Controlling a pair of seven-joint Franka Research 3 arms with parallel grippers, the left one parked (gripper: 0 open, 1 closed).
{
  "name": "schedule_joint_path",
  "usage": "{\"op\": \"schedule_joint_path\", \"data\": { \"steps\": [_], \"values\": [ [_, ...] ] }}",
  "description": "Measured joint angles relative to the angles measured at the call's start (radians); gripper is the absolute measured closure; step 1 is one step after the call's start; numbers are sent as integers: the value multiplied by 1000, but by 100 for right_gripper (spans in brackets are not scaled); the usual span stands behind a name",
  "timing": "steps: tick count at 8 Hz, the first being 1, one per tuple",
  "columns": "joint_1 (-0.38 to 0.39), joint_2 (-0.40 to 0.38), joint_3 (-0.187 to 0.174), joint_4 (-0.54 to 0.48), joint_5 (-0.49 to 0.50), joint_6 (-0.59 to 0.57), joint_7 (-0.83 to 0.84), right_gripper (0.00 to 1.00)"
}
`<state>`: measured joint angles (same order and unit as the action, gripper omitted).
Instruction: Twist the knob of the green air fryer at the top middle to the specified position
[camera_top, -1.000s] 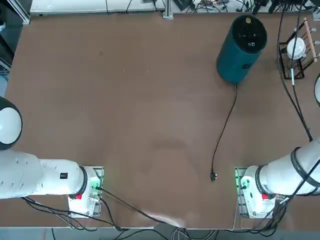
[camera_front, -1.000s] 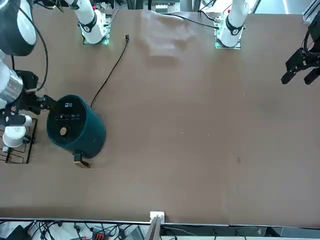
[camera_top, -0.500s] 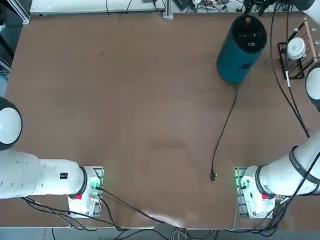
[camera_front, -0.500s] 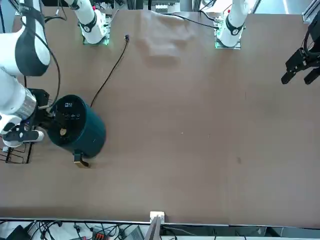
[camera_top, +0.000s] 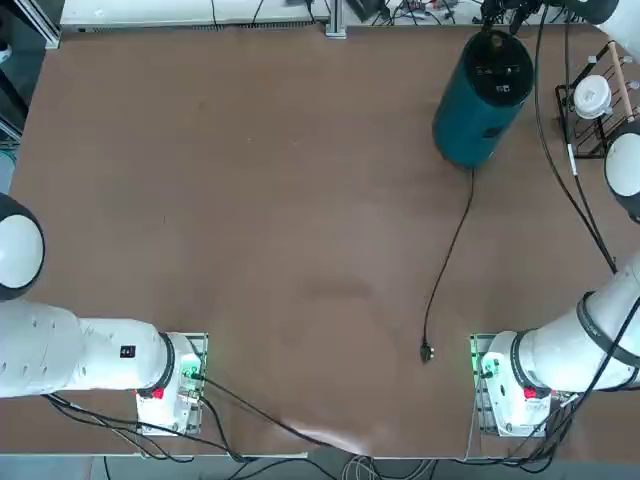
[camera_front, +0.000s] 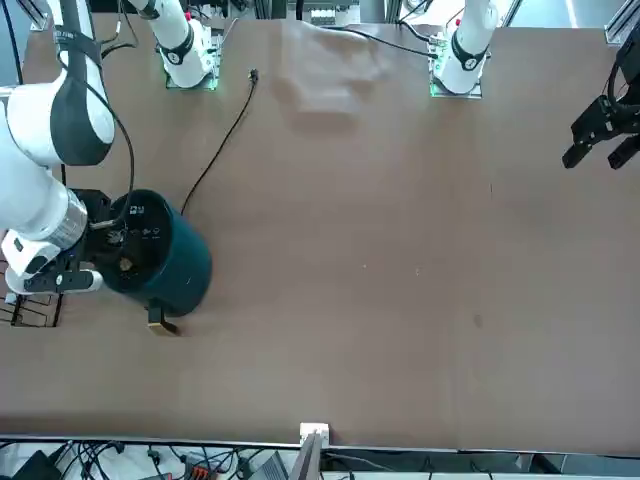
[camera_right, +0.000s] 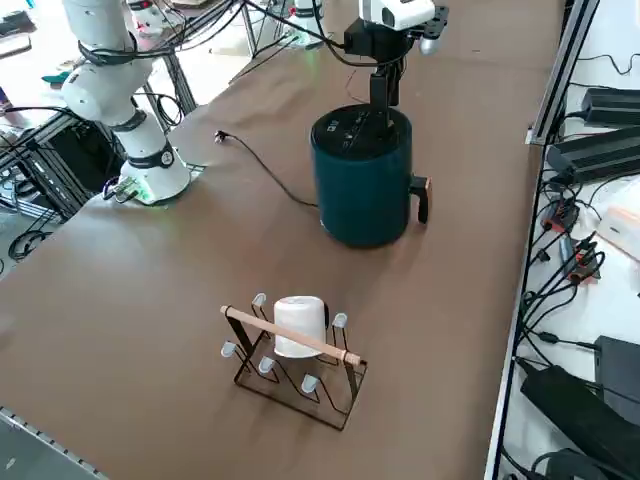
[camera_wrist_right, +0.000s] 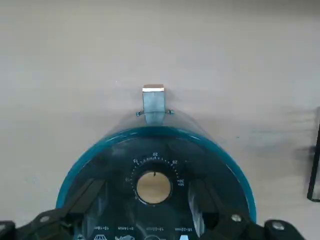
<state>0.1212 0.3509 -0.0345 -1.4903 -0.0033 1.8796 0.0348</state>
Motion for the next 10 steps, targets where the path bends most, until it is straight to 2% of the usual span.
{"op": "schedule_joint_path", "data": {
  "steps": [5,7,10],
  "values": [
    [2,34,0,0,-1,2,-1,4],
    [2,34,0,0,-1,1,-1,12],
    [2,28,-1,0,-1,-19,-1,14]
  ]
}}
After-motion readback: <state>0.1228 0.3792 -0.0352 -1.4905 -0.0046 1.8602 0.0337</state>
